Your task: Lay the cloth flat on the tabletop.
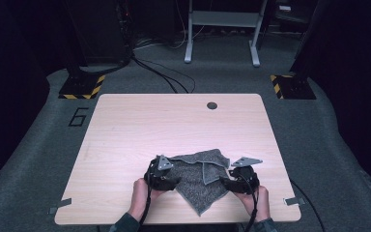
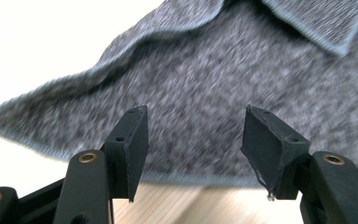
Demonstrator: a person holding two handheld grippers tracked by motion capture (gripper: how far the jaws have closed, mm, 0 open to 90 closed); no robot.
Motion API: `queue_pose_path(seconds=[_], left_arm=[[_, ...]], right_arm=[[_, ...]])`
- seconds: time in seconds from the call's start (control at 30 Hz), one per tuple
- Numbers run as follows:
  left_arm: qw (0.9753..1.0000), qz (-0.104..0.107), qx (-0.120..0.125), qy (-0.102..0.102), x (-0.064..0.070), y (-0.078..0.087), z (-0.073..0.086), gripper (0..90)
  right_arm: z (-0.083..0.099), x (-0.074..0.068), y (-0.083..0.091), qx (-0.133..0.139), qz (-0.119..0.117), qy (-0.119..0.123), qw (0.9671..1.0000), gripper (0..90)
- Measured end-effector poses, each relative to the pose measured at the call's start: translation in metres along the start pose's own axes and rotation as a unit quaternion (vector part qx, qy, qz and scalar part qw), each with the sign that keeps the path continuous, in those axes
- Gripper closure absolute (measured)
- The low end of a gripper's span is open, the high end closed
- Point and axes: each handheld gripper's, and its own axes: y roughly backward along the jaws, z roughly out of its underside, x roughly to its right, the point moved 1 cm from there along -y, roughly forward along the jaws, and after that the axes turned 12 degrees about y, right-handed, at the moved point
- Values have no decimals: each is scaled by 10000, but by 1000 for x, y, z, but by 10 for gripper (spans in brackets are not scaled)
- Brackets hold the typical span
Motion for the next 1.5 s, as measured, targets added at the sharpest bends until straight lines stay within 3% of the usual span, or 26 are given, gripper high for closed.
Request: queue_pose_path(seconds=[0.1,0.17,0.27,0.4,0.47,0.6,0.87,1.07,1.23,1.33,1.43,1.5], left_arm=[[9999,67,-56,-71,7,-6,-4,404],[9999,48,-86,-90,9,-11,-4,404],[9997,77,-208,-106,13,-17,-1,416],[9998,25,-175,-124,10,-16,0,456],[9998,32,-186,-76,8,-14,2,497],[9998,22,-166,-143,5,-11,5,521],[9997,-6,-189,-126,-3,-4,9,521],[9997,16,-231,-57,-11,1,12,522],[9997,52,-246,-5,-15,4,14,519],[9998,118,-171,19,-16,5,16,506],[9997,139,-154,85,-15,7,17,397],[9998,137,-35,130,-15,13,18,369]], right_arm=[[-12,-10,-5,96,-123,114,9998,446],[-22,-20,-18,45,-205,227,9995,405],[-28,-29,-41,-225,-242,344,9989,392],[-25,-39,-66,-645,40,723,9953,596],[-23,-39,-67,-528,150,686,9961,731],[-19,-29,-58,-430,209,497,9976,824],[-13,0,-33,-158,532,17,9985,840],[-4,27,-16,-29,838,-358,9958,839],[4,41,-12,-159,1022,-496,9934,835],[11,46,-15,-298,941,-628,9931,793],[16,45,-21,-497,769,-566,9942,673],[16,42,-20,-479,657,-510,9954,585]])
